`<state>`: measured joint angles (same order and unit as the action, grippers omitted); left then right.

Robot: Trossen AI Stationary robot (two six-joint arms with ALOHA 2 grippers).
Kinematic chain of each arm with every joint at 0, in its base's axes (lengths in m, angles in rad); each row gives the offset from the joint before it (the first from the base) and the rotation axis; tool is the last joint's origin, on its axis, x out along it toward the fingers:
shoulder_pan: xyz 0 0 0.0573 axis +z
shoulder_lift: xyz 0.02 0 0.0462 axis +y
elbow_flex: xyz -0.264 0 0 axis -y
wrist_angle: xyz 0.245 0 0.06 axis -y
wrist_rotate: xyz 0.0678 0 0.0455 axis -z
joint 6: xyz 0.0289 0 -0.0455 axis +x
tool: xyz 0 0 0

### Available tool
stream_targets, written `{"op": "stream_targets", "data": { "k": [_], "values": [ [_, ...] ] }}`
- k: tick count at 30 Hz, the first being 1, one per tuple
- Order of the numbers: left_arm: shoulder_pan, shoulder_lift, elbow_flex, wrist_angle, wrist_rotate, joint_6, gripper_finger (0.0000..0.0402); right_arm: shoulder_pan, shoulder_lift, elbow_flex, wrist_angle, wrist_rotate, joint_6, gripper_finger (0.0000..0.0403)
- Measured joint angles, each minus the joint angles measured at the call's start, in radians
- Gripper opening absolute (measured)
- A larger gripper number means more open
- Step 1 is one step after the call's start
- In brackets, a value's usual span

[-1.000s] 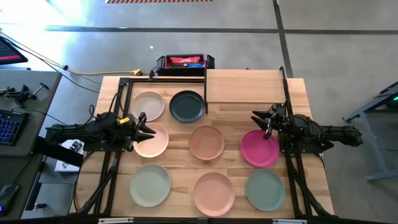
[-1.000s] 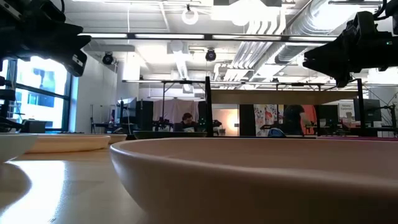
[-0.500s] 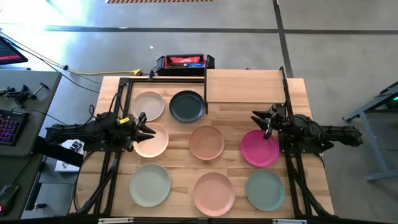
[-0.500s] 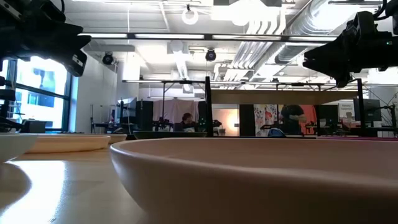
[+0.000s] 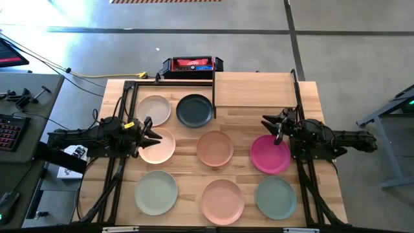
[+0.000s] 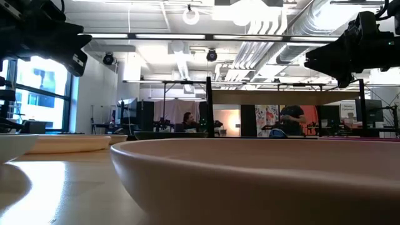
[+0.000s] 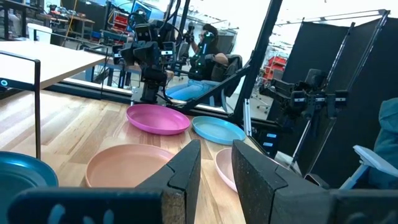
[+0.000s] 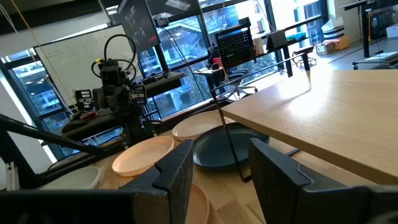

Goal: Place and stack plates onto a shelf
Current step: Put the pink plate on the shelf

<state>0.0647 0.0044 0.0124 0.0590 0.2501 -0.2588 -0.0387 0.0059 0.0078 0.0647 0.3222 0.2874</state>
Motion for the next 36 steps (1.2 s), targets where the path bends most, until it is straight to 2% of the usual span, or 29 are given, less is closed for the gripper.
{"op": "stream_targets", "data": {
  "k": [5,15,19,22,30,36],
  "values": [
    [0.000,0.000,0.000,0.001,0.000,-0.033,0.0080,0.000,0.000,0.000,0.000,0.000,0.000,0.0142],
    [0.000,0.000,0.000,0.024,-0.009,-0.299,0.0080,0.000,0.000,0.000,0.000,0.000,0.000,0.0142],
    [0.000,0.000,0.000,0.030,-0.101,-0.380,0.0080,0.000,0.000,0.000,0.000,0.000,0.000,0.0142],
    [0.000,0.000,0.000,0.047,-0.111,-0.436,0.0080,0.000,0.000,0.000,0.000,0.000,0.000,0.0142],
    [0.000,0.000,0.000,0.059,-0.167,-0.445,0.0080,0.000,0.000,0.000,0.000,0.012,0.000,0.0142],
    [0.000,0.000,0.000,0.078,-0.330,-0.516,0.0080,0.000,0.000,0.000,0.001,0.013,0.000,0.0142]
  ]
}}
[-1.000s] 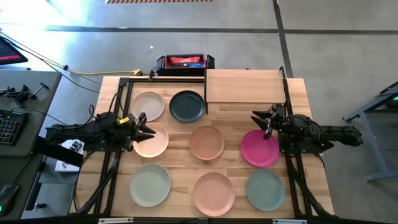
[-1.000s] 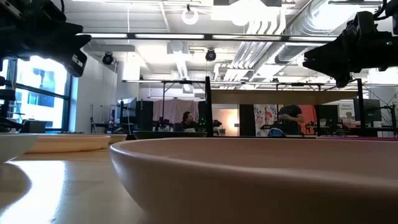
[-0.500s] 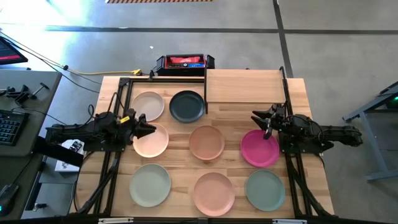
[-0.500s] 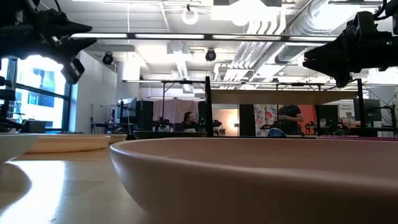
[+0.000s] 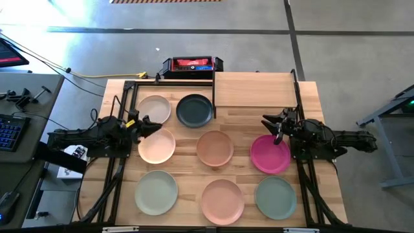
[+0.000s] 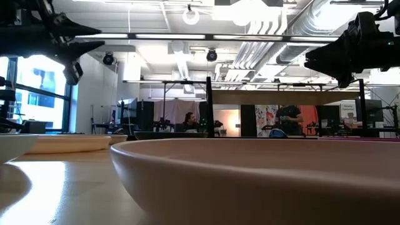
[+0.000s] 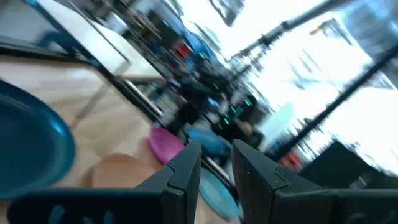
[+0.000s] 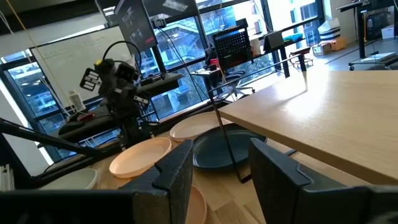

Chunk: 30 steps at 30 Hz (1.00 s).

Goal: Place and stack plates onto a shelf
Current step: Put the pink plate on the shelf

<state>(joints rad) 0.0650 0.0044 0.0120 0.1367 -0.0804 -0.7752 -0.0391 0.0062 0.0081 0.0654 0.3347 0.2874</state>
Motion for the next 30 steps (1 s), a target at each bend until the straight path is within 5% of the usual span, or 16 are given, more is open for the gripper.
{"op": "stream_targets", "data": {
  "k": [21,30],
  "values": [
    [0.000,0.000,0.000,0.118,-0.249,0.003,0.0080,0.000,0.000,0.014,0.089,-0.030,0.026,0.0142],
    [0.000,0.016,0.074,0.181,-0.243,0.047,0.0080,0.000,0.000,0.134,0.225,-0.096,-0.057,0.0142]
  ]
}}
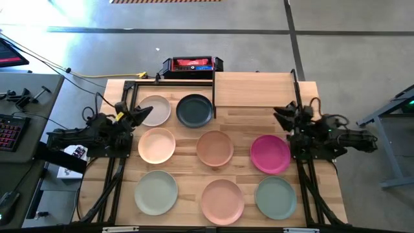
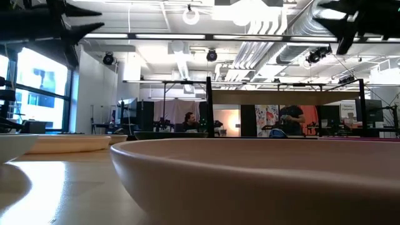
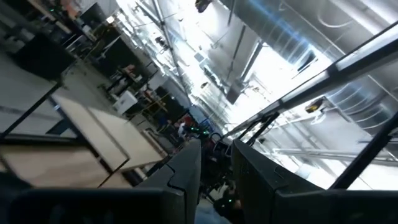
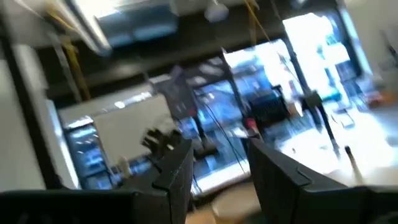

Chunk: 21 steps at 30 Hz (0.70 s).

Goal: Place and stack plates onto a shelf
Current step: Put the pink plate on the shelf

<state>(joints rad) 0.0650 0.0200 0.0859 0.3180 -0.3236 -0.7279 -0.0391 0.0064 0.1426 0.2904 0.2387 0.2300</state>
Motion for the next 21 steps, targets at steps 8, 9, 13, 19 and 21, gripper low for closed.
{"op": "stream_targets", "data": {
  "k": [8,9,13,19,21],
  "values": [
    [0.000,0.091,0.151,-0.015,0.005,0.116,0.0080,0.000,0.042,0.234,-0.234,-0.003,-0.132,0.0142],
    [0.000,0.105,0.169,-0.015,0.005,0.128,0.0080,0.000,0.058,0.272,-0.288,0.002,-0.133,0.0142],
    [0.000,0.169,0.251,-0.067,0.005,0.155,0.0080,0.000,0.145,0.419,-0.476,0.020,-0.115,0.0142],
    [0.000,0.270,0.368,-0.180,0.009,0.157,0.0080,0.000,0.315,0.594,-0.732,0.020,-0.043,0.0142],
    [0.000,0.296,0.397,-0.232,0.020,0.169,0.0080,0.000,0.376,0.638,-0.821,0.020,0.008,0.0142]
  ]
}}
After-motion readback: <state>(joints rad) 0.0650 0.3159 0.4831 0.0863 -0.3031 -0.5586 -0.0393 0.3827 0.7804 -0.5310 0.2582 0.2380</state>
